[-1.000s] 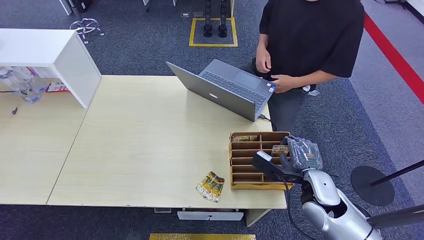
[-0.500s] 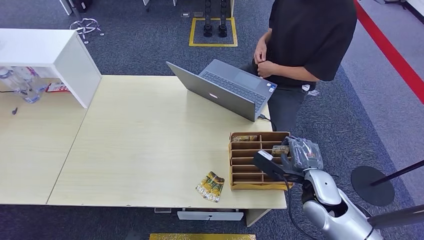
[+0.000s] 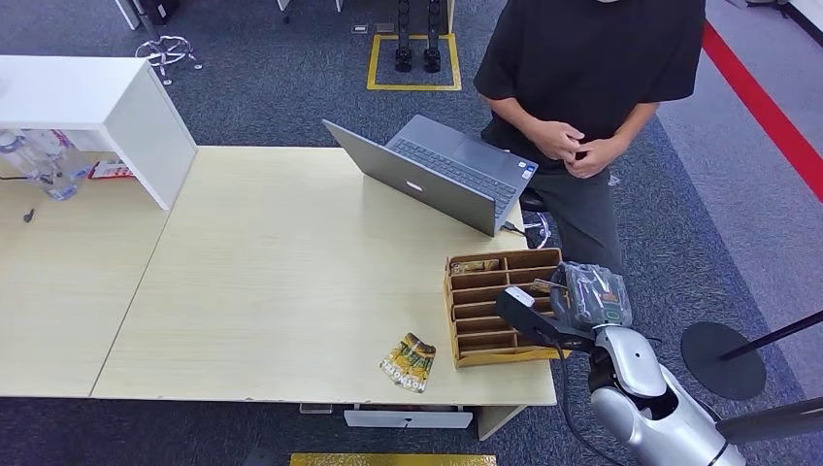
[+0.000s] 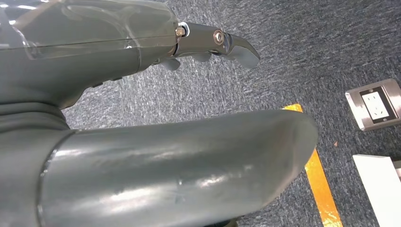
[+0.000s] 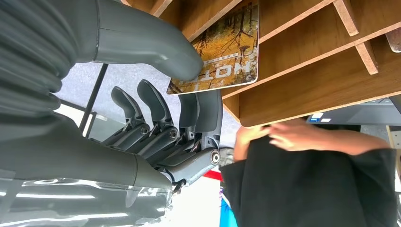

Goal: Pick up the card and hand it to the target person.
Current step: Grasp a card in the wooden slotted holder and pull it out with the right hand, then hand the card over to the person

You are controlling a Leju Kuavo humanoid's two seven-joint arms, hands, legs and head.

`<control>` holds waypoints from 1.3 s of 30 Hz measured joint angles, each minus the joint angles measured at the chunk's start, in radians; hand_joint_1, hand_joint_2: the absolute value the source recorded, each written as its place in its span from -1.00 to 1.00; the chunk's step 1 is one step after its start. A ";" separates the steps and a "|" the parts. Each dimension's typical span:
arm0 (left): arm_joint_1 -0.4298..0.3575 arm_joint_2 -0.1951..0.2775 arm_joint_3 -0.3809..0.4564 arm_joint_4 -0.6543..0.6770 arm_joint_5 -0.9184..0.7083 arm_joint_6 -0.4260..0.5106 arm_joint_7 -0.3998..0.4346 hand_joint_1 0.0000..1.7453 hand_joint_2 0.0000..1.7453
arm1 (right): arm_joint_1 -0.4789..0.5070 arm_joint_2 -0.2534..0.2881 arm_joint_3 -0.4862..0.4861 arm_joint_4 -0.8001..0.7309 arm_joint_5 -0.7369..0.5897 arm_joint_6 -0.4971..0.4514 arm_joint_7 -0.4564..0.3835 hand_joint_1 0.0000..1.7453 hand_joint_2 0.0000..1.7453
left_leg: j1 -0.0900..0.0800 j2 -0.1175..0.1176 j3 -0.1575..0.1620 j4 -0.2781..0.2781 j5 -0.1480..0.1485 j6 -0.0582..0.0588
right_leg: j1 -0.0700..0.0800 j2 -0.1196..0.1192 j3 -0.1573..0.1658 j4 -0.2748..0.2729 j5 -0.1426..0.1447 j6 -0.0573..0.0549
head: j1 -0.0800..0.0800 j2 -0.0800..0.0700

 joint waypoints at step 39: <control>0.011 0.003 0.001 0.000 0.022 0.015 -0.038 -1.00 -1.00 | -0.040 -0.049 -0.095 -0.356 -0.203 -0.023 -0.013 0.70 1.00 | 0.000 0.000 0.000 0.000 0.000 0.000 | 0.000 0.000 0.000 0.000 0.000 0.000 | 0.000 0.000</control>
